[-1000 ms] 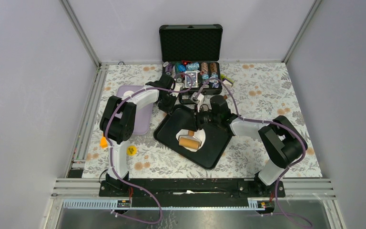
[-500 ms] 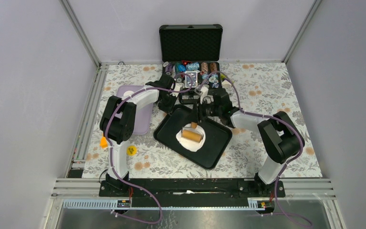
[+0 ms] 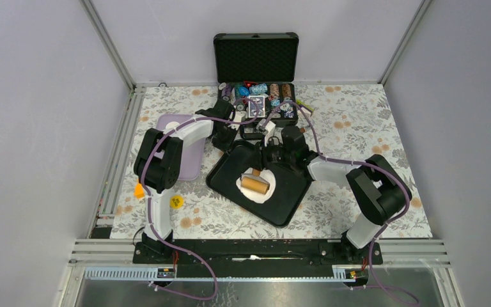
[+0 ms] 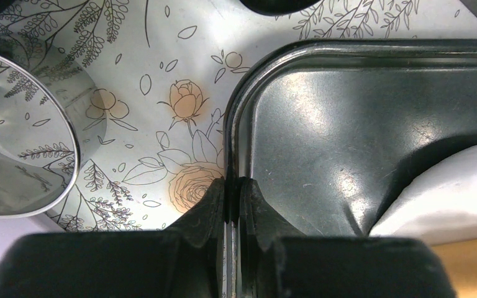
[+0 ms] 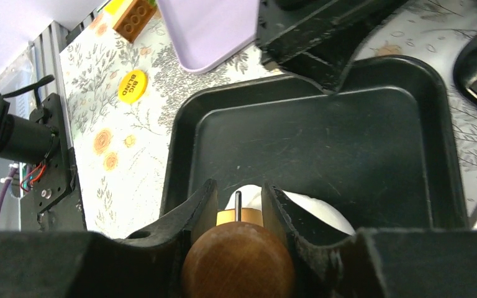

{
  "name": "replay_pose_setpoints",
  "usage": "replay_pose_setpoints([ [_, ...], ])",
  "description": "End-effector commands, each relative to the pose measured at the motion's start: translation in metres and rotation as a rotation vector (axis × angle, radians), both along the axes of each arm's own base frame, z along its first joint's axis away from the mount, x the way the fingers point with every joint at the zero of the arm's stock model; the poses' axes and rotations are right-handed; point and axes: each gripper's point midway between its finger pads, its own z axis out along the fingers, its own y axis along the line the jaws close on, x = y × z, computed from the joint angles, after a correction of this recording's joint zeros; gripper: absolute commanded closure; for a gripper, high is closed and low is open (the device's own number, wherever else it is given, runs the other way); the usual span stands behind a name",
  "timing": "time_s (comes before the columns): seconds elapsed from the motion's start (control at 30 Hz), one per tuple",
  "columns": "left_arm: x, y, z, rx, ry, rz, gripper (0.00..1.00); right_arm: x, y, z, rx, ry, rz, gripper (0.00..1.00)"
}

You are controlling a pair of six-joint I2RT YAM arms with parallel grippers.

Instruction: Roll out the dumpling wrappers from the dough

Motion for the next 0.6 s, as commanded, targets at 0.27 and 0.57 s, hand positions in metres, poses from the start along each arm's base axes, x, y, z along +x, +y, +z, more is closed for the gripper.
replay_pose_setpoints([
  [0.27,-0.007,0.02,-0.014,0.095,0.018,0.007,1.0,0.032,-0.041,-0.041,-0.143,0.063,-0.151,1.0],
  [0.57,-0.007,0.02,-0.014,0.095,0.017,0.008,1.0,0.047,-0.046,-0.033,-0.114,0.043,-0.199,1.0],
])
